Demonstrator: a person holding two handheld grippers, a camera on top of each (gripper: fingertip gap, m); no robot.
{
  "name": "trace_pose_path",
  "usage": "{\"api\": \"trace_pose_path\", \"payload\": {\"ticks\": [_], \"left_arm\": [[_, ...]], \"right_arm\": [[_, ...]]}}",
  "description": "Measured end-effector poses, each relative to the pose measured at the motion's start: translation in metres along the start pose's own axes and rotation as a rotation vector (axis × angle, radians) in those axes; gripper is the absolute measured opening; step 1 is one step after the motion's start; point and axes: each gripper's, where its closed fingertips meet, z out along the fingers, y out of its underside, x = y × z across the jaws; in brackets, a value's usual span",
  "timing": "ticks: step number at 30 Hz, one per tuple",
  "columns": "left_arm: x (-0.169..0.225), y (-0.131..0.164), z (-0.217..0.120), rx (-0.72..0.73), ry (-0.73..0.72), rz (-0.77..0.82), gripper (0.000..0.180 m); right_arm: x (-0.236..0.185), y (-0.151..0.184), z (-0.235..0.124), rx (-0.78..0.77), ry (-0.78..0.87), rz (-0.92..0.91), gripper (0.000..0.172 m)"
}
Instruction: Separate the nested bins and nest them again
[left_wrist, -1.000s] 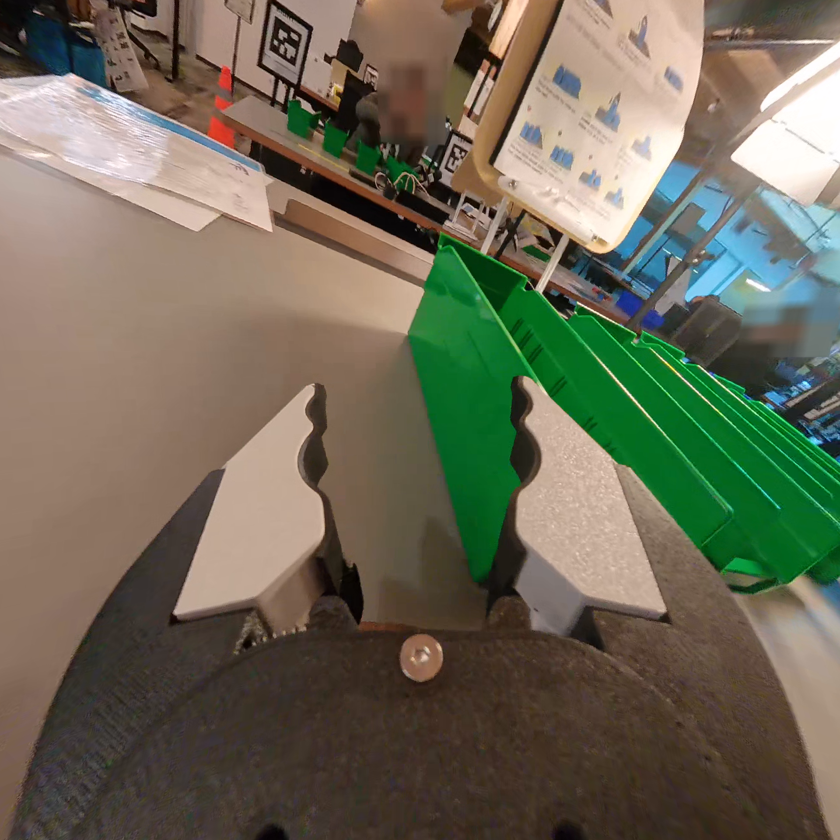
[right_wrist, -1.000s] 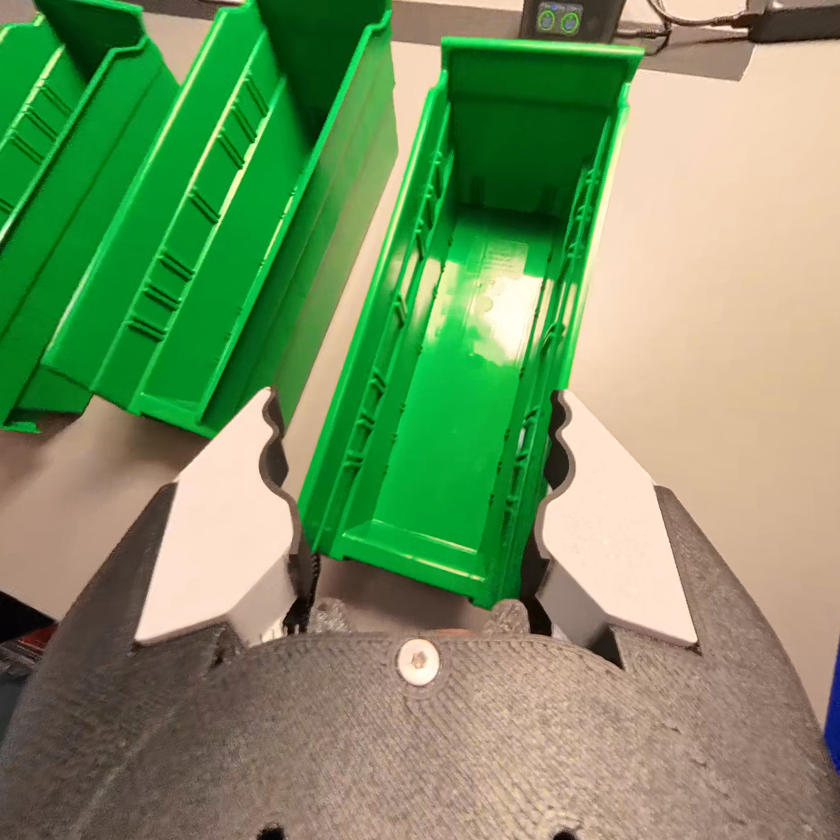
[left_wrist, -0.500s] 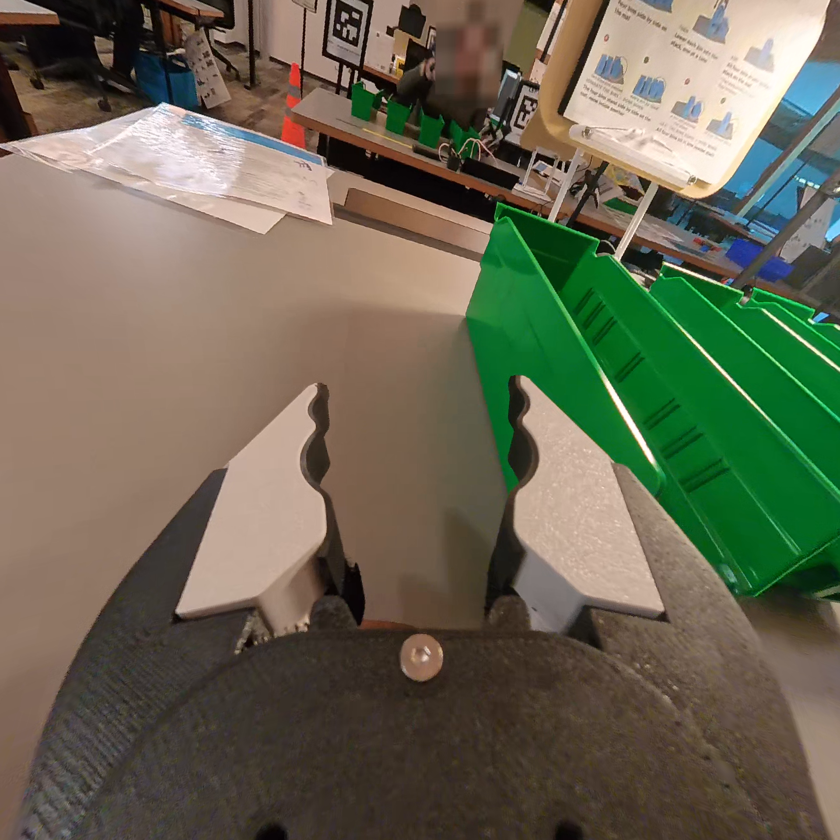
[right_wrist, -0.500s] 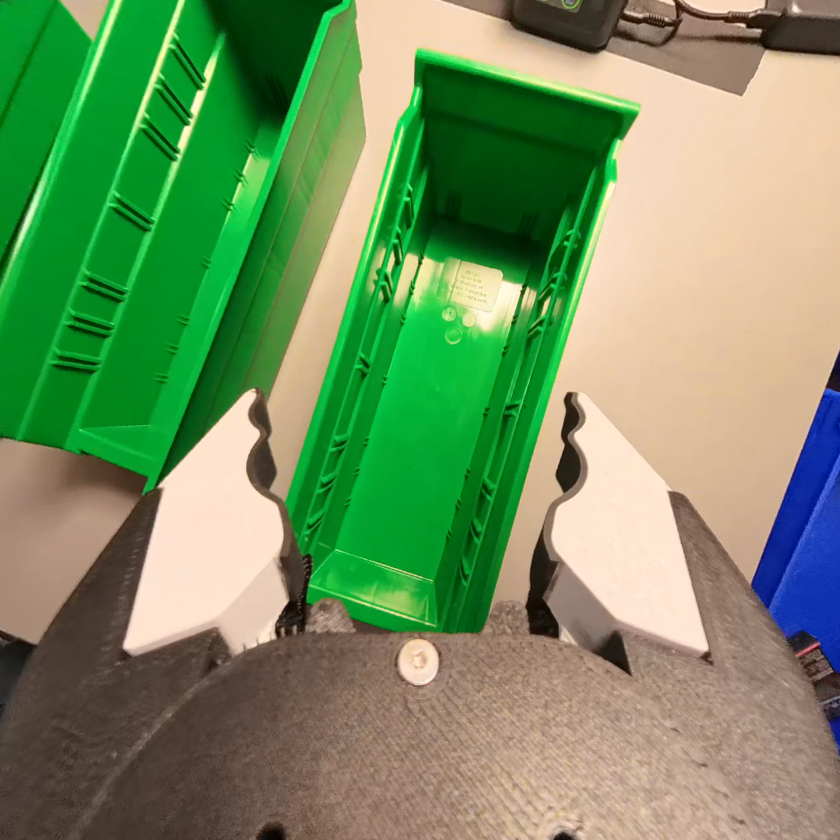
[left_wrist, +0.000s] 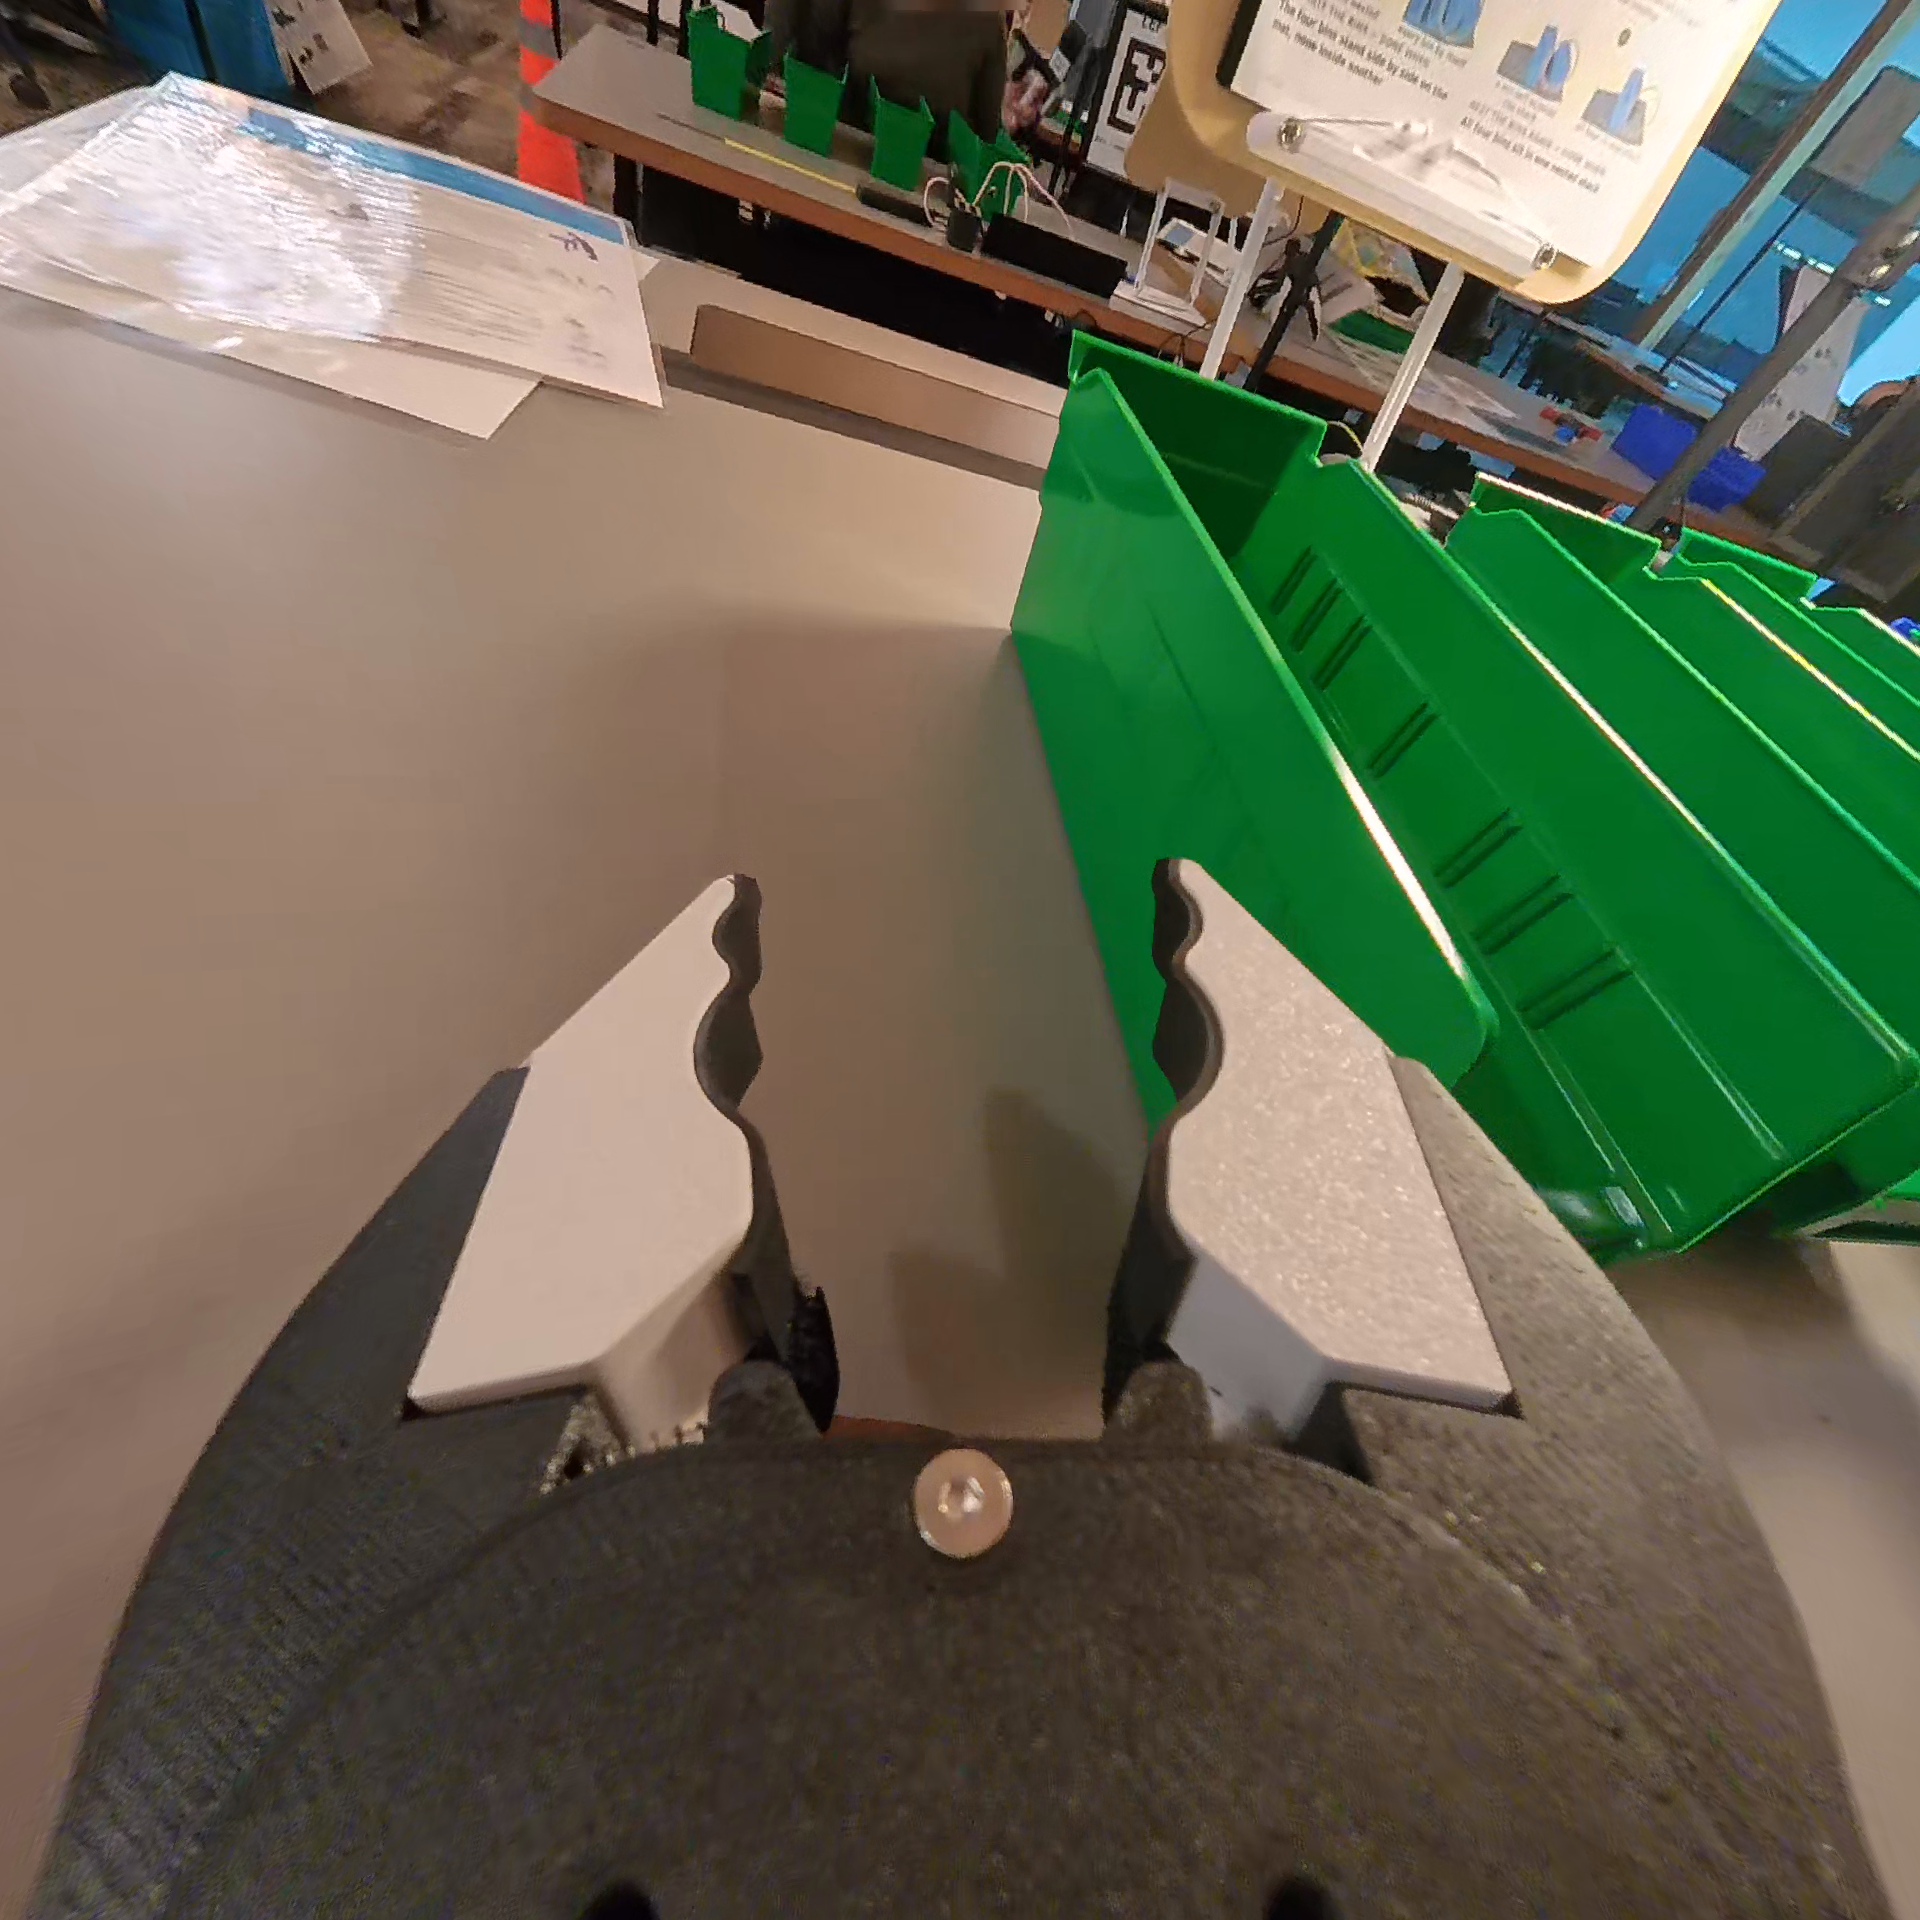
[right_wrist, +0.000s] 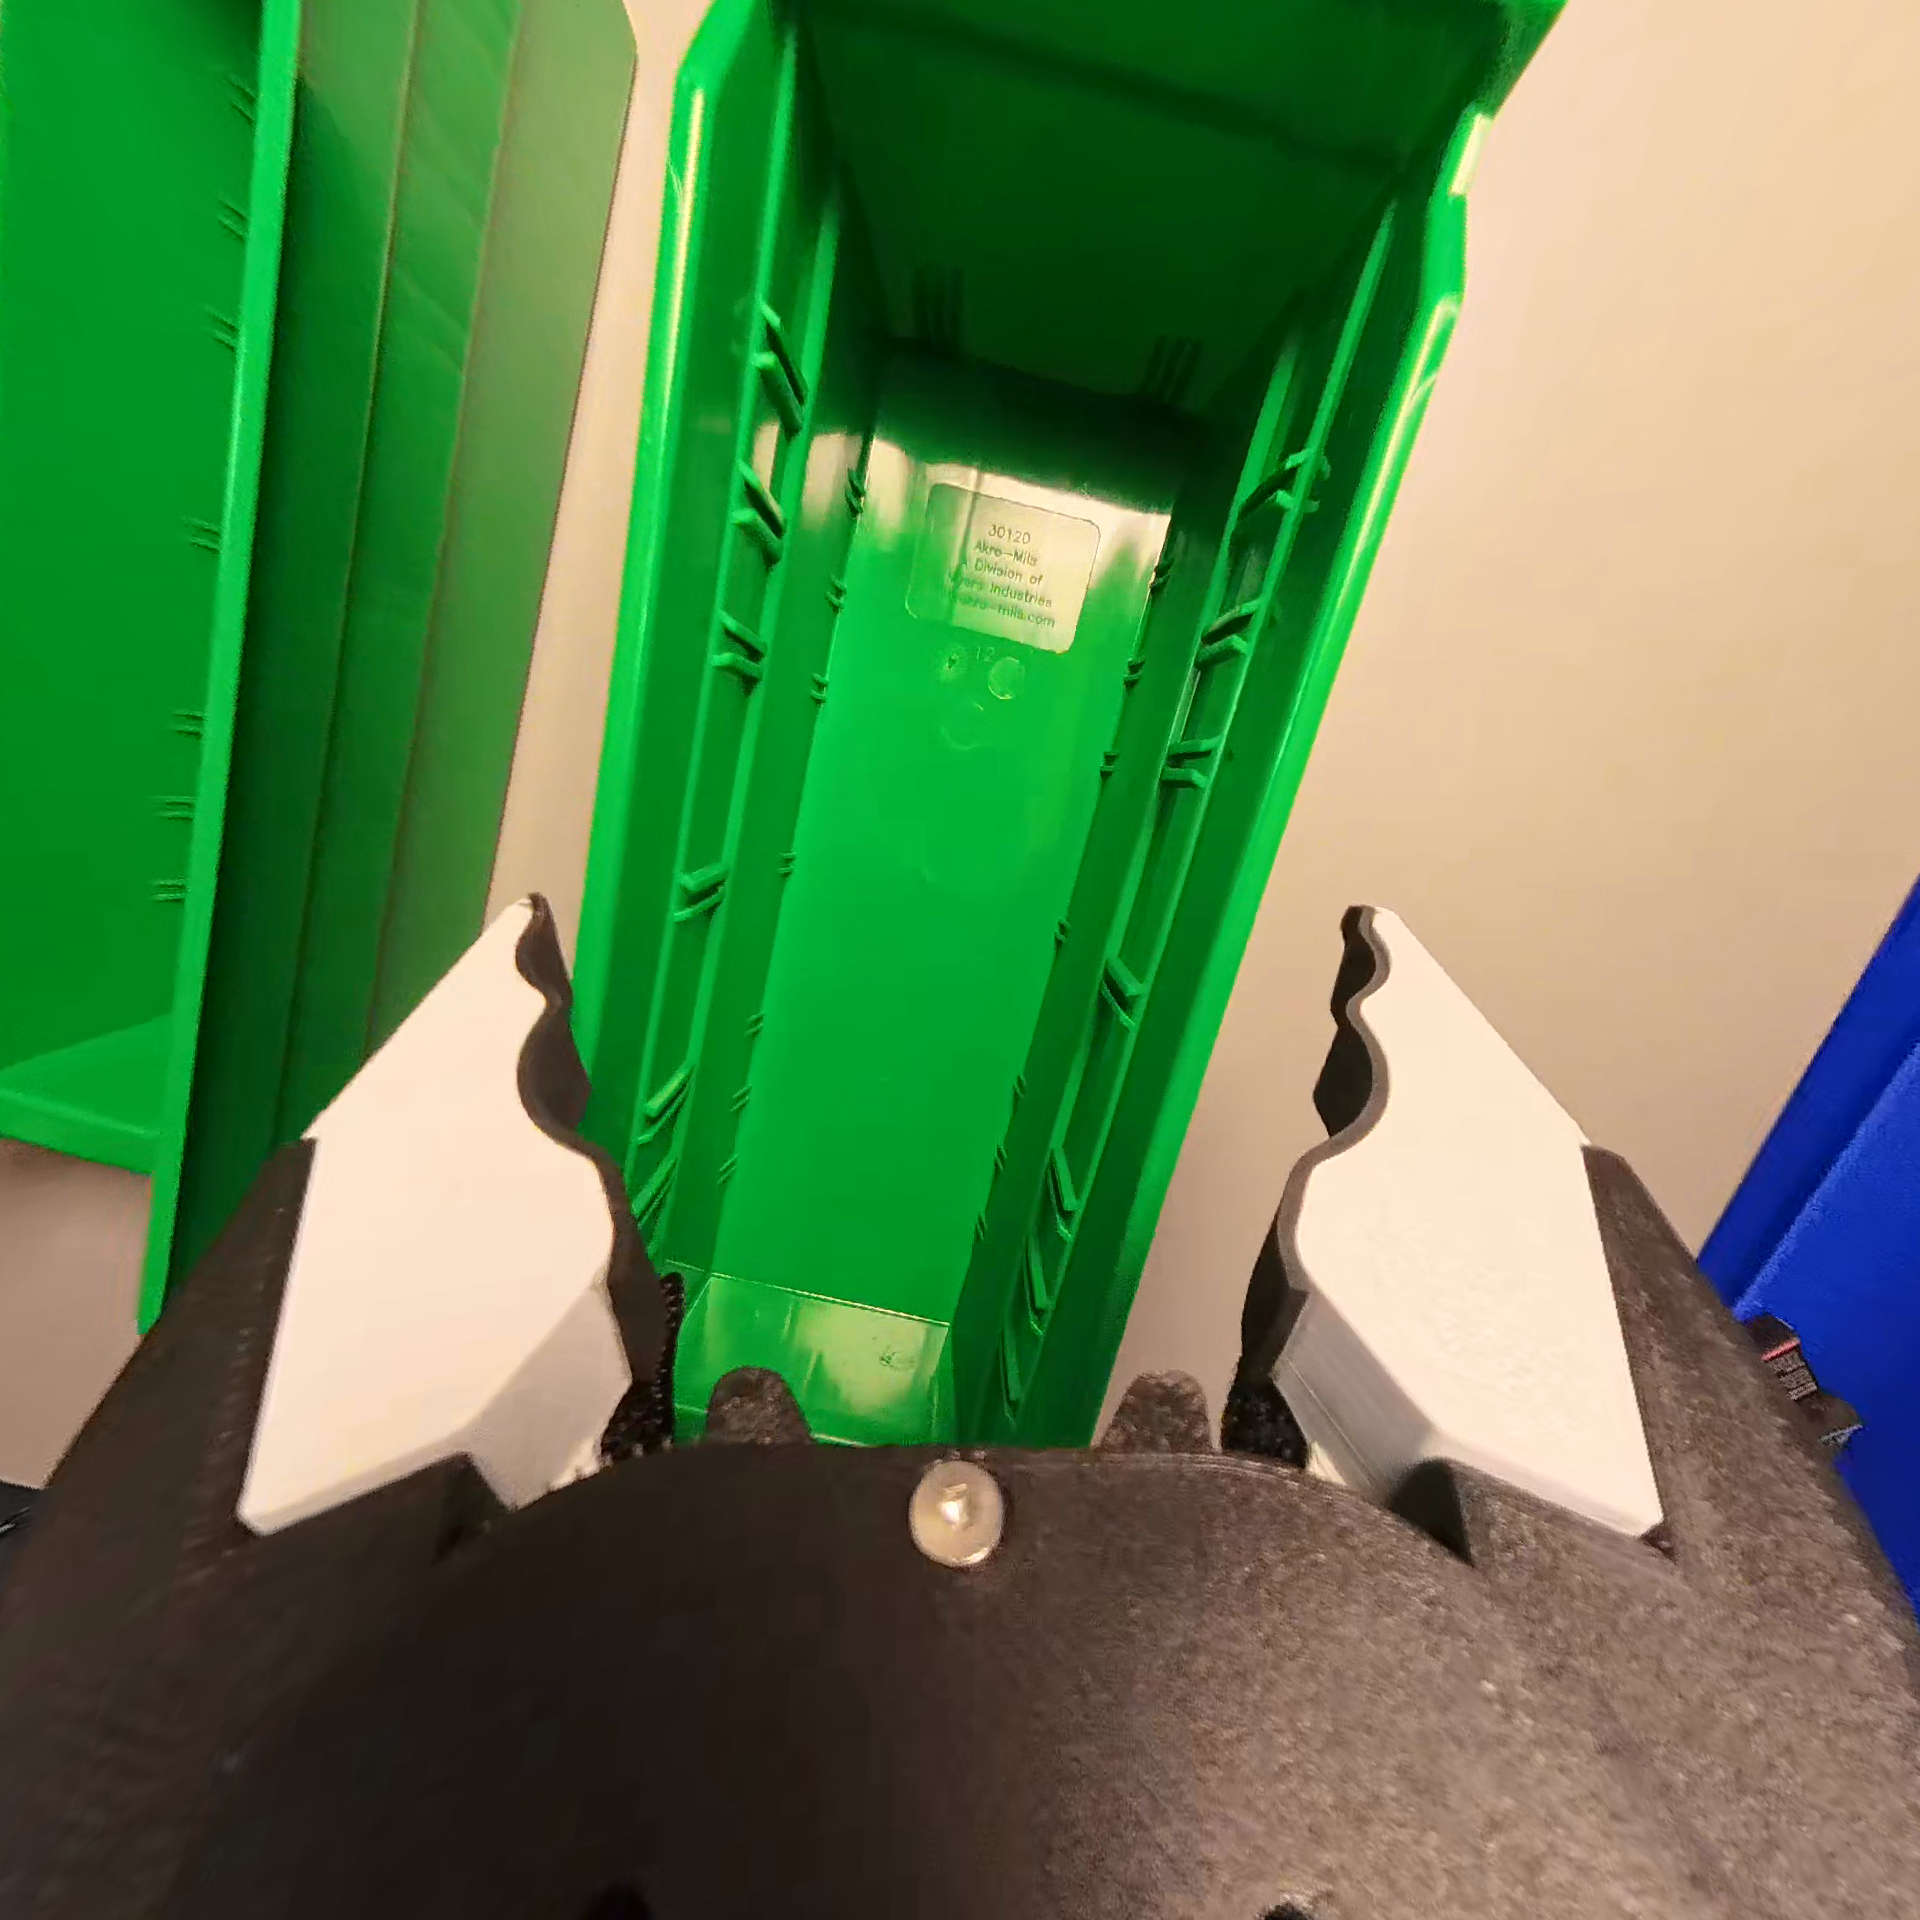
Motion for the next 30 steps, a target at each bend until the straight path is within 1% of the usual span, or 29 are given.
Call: {"api": "trace_pose_path", "payload": {"ticks": [6, 11, 13, 16, 19, 22, 25, 28, 30], "left_arm": [[-0.001, 0.001, 0.001, -0.006, 0.008, -0.018, 0.076], [0.0, 0.002, 0.001, -0.012, 0.008, -0.015, 0.076], [-0.001, 0.003, 0.001, -0.021, 0.009, -0.021, 0.075], [-0.003, 0.006, 0.001, -0.037, 0.0, -0.036, 0.074], [-0.004, 0.006, 0.001, -0.037, -0.005, -0.034, 0.073], [-0.004, 0.005, 0.001, -0.035, 0.0, -0.042, 0.073], [-0.005, 0.005, 0.0, -0.029, 0.01, -0.062, 0.073], [-0.006, 0.005, 0.0, -0.031, 0.015, -0.076, 0.072], [-0.006, 0.006, 0.002, -0.043, 0.011, -0.072, 0.072]], "right_arm": [[-0.007, 0.007, 0.016, -0.075, -0.054, 0.023, 0.145], [-0.008, 0.002, 0.021, -0.085, -0.093, 0.058, 0.144], [-0.012, 0.004, 0.023, -0.096, -0.146, 0.094, 0.14], [-0.014, 0.004, 0.02, -0.096, -0.168, 0.109, 0.123], [-0.014, 0.005, 0.018, -0.103, -0.157, 0.118, 0.114], [-0.006, 0.006, 0.012, -0.104, -0.098, 0.091, 0.111], [-0.005, -0.005, -0.013, -0.035, -0.095, 0.098, 0.109], [-0.019, -0.026, -0.06, 0.056, -0.111, 0.084, 0.11], [-0.044, -0.044, -0.096, 0.119, -0.153, 0.061, 0.11]]}}
